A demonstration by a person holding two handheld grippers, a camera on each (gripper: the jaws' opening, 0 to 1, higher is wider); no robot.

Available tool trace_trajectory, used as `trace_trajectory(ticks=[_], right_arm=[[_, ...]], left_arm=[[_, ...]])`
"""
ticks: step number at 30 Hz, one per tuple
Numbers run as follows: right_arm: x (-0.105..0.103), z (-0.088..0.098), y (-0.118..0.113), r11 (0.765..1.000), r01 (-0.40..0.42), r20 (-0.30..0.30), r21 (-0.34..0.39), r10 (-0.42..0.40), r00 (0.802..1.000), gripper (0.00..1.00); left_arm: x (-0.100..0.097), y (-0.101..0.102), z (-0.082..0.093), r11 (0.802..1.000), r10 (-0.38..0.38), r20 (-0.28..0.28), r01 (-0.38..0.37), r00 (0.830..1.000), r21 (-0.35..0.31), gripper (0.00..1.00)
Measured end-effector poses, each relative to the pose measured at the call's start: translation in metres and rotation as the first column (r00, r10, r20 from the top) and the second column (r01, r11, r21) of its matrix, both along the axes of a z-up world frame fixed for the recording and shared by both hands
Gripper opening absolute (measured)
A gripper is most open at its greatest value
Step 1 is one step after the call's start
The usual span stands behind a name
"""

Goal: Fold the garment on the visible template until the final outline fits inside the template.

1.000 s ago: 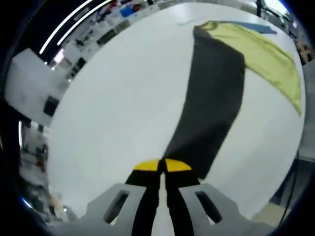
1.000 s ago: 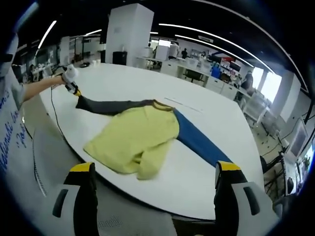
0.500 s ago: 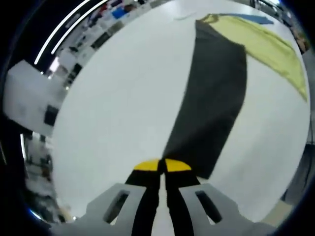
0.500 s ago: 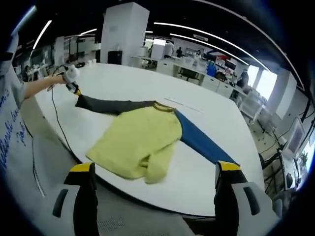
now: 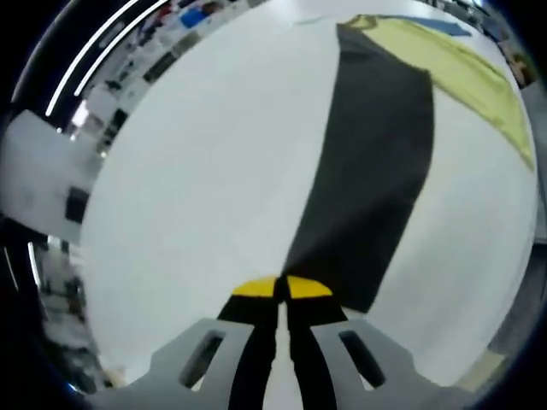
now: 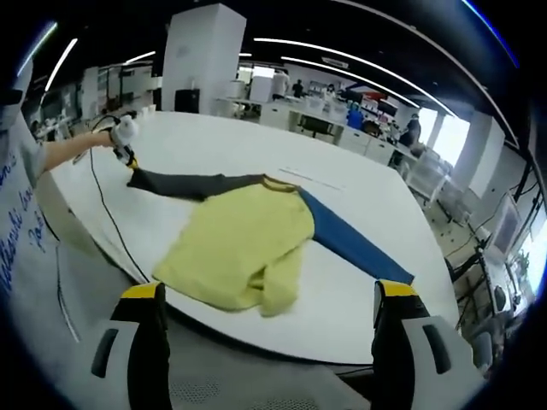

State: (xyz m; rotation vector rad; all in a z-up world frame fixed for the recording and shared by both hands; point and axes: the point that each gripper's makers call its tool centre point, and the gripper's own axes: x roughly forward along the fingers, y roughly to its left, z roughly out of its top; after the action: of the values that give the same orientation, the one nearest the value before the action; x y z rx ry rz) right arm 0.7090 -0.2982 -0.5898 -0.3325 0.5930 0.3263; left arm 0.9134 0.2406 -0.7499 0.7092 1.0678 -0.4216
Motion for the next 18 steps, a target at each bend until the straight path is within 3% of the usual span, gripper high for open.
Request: trace_trajectory(ticks=[9,18], right_arm=[[-0.003,-0.001,0.003,1.0,0.005,-0.004,-0.004,-0.005,1.0,1.0],[-0.002,-0.001,0.005,1.0,-0.003,0.0,0.0,0.003,1.0,1.0]], left_arm=[[-0.013,0.002,-0.014,1.0,0.003,-0.089,-0.004,0.996,-0.009,0.0],[-0.022,-0.001,-0.018,1.0,0.005,-0.103,-0.005,0.995,0.004,0.0]])
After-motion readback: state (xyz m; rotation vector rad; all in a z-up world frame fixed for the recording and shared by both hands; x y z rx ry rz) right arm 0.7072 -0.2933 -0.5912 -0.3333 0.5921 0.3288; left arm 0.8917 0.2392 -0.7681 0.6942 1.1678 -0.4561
